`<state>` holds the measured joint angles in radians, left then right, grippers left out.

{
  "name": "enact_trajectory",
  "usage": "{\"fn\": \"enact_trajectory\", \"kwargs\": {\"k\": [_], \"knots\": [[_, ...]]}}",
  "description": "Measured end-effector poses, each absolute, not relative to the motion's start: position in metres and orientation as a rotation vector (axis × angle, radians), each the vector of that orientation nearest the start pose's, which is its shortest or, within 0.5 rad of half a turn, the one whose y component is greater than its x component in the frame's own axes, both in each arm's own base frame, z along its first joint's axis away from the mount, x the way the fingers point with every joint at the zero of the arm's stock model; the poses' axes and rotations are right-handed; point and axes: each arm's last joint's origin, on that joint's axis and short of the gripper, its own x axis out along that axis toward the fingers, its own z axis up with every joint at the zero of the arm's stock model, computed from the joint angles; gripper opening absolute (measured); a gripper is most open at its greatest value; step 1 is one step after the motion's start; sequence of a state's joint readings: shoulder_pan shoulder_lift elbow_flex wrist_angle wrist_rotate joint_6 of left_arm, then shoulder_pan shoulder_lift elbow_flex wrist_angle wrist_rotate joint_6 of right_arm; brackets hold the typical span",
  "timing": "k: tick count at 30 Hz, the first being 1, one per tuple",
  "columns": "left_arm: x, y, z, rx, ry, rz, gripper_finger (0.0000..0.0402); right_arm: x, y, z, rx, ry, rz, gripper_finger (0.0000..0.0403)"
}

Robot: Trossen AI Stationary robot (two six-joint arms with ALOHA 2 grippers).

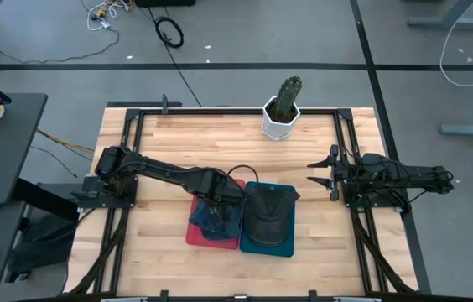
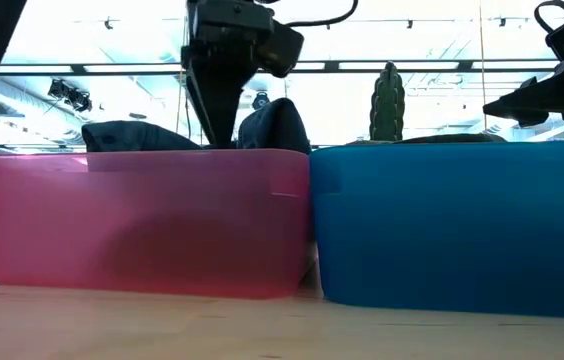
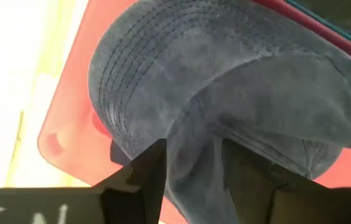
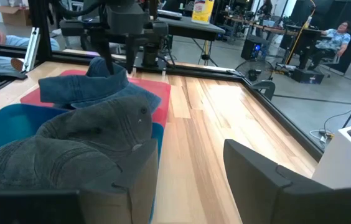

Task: Pick & Place hat
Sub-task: Put the blue cap into the pink bin

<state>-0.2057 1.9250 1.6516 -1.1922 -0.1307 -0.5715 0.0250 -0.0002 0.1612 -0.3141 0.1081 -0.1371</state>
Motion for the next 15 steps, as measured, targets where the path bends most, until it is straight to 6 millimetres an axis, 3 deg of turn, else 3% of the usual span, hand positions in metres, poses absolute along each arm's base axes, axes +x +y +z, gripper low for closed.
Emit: {"fn": "enact_trajectory", "kwargs": {"k": [6,15], "knots": [[0.355,-0.089,0.250,-0.234,1.450,0.385,0.0167,0.084,-0.001,0.187,-0.147,0.158,-0.072,0.0188],[0.335,-0.116,0.254,-0.248,1.496,0.453,0.0136,0.084,-0.001,0.187,-0.147,0.158,-0.073,0.0187]]}}
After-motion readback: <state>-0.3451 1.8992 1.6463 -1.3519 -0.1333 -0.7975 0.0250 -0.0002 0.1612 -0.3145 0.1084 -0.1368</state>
